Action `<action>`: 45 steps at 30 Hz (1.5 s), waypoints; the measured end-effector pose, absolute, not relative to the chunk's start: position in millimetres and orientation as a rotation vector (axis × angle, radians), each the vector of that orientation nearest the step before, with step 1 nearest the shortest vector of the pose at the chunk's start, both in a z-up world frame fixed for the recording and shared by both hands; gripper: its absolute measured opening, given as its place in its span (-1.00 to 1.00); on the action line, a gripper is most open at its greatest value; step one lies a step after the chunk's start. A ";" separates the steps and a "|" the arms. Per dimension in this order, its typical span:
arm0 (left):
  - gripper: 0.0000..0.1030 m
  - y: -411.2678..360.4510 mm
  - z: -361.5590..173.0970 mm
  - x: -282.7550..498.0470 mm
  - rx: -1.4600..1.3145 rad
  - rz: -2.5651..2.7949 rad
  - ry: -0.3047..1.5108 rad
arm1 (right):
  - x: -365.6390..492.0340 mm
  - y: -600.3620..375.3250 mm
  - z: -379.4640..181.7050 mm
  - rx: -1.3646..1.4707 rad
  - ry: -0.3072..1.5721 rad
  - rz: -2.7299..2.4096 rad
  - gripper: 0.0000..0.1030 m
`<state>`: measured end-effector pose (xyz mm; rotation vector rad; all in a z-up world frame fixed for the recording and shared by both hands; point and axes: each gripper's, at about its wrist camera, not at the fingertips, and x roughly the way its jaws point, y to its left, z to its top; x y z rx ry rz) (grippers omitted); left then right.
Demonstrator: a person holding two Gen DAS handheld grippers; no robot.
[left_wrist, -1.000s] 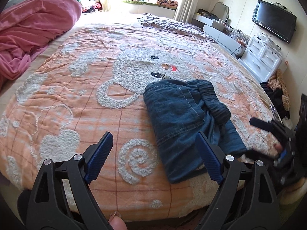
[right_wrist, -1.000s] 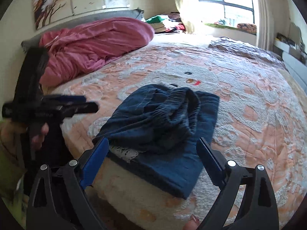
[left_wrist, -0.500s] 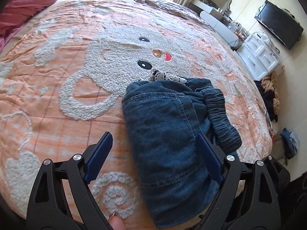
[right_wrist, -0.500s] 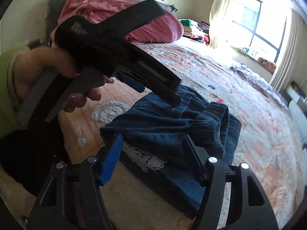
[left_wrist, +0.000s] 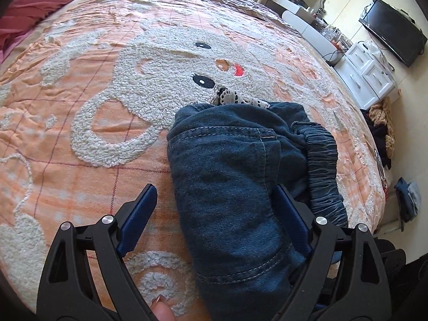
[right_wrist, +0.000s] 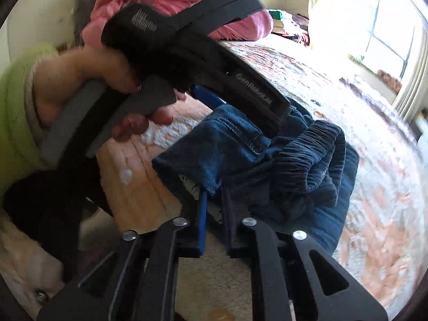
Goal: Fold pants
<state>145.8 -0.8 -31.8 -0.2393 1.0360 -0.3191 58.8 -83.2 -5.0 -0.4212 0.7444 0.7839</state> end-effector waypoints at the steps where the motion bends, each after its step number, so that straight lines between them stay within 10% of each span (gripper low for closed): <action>1: 0.57 -0.6 -30.4 145.5 -0.239 -0.319 1.032 | 60.2 -89.6 0.1 -0.383 0.750 0.799 -0.58; 5: 0.57 -0.9 -19.7 141.0 -0.211 -0.319 1.006 | 61.4 -122.1 24.7 -0.227 0.694 0.820 -0.08; 17: 0.78 -2.9 -1.2 125.5 -0.080 -0.282 0.923 | 118.5 -213.1 51.0 0.034 0.713 0.505 0.30; 45: 0.81 -16.2 -39.0 134.1 -0.110 -0.315 0.955 | 193.0 -212.4 -17.3 0.162 0.990 0.530 0.32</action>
